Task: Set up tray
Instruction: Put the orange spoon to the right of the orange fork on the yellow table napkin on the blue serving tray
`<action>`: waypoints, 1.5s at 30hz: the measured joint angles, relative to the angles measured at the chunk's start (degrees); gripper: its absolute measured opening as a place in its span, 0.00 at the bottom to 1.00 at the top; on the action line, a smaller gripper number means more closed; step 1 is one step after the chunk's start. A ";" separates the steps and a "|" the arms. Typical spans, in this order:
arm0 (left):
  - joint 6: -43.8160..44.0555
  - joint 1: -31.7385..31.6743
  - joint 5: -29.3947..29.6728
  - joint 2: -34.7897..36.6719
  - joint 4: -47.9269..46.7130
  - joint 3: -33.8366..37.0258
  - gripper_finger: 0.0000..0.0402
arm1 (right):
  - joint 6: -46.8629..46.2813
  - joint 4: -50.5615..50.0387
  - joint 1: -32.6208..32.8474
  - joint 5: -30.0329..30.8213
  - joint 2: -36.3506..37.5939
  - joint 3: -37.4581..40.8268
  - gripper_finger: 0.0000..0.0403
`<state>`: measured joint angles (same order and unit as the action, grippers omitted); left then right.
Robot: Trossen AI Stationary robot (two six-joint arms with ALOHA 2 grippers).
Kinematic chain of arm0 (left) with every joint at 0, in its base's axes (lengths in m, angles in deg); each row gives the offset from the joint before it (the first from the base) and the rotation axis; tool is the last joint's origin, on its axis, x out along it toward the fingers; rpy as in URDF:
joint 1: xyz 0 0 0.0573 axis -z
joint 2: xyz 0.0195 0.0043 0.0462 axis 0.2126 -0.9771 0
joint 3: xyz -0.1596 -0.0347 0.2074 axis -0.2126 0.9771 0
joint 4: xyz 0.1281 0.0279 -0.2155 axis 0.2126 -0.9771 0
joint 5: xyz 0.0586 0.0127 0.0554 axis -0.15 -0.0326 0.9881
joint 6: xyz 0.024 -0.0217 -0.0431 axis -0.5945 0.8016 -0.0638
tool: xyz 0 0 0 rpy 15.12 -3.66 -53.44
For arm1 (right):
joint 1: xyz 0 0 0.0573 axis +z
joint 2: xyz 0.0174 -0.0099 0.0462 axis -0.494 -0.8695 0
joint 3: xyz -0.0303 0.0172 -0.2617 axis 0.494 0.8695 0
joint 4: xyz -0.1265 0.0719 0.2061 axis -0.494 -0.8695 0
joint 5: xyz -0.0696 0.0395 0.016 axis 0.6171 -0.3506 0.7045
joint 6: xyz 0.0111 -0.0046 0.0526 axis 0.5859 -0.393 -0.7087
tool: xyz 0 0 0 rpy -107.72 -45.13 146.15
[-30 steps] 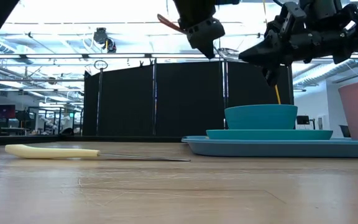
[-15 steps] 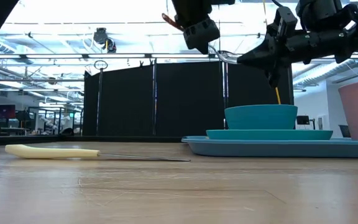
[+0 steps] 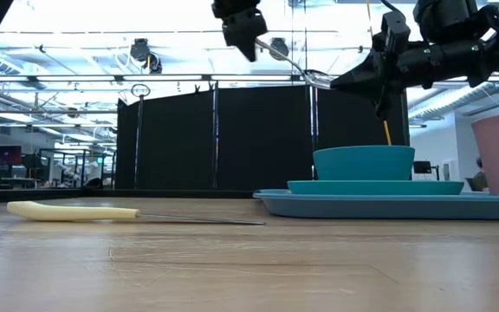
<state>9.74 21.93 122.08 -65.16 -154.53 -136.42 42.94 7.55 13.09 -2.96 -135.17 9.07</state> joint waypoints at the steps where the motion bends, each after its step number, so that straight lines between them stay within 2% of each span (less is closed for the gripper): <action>1: 1.01 0.00 0.02 0.18 -1.70 0.00 0.27 | 0.00 -0.08 0.00 -0.01 0.00 0.00 0.00; 10: 9.45 0.22 0.63 2.58 -11.85 -0.02 0.27 | -0.31 -0.45 0.00 1.45 0.15 0.00 0.00; 13: 15.80 0.48 1.39 3.03 -16.84 -0.03 0.27 | -0.89 -0.62 0.02 2.22 0.15 0.09 0.00; 20: 25.11 2.06 1.06 6.01 -16.60 2.29 0.27 | -1.81 -1.21 -1.35 3.37 1.29 0.09 0.00; 27: 35.95 7.44 6.27 6.56 -12.93 6.59 0.27 | 1.40 -10.29 -1.55 10.61 5.26 -0.82 0.00; 29: 36.67 8.87 6.50 6.53 -6.75 9.52 0.27 | 2.45 -14.08 -1.53 12.27 6.25 -2.28 0.00; 34: 26.63 11.52 1.06 6.32 16.07 19.17 0.27 | 5.43 -20.73 -1.85 14.93 6.75 -6.39 0.00; 43: 5.28 13.39 -11.84 6.39 69.62 39.49 0.27 | 6.90 -25.65 -6.09 14.68 6.44 -8.57 0.00; 45: 2.03 13.40 -14.37 6.42 78.05 43.16 0.27 | 6.91 -26.93 -7.60 14.12 6.43 -8.59 0.00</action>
<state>11.77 35.32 107.71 -58.74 -76.48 -93.25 49.85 -19.37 5.49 11.15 -128.74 0.48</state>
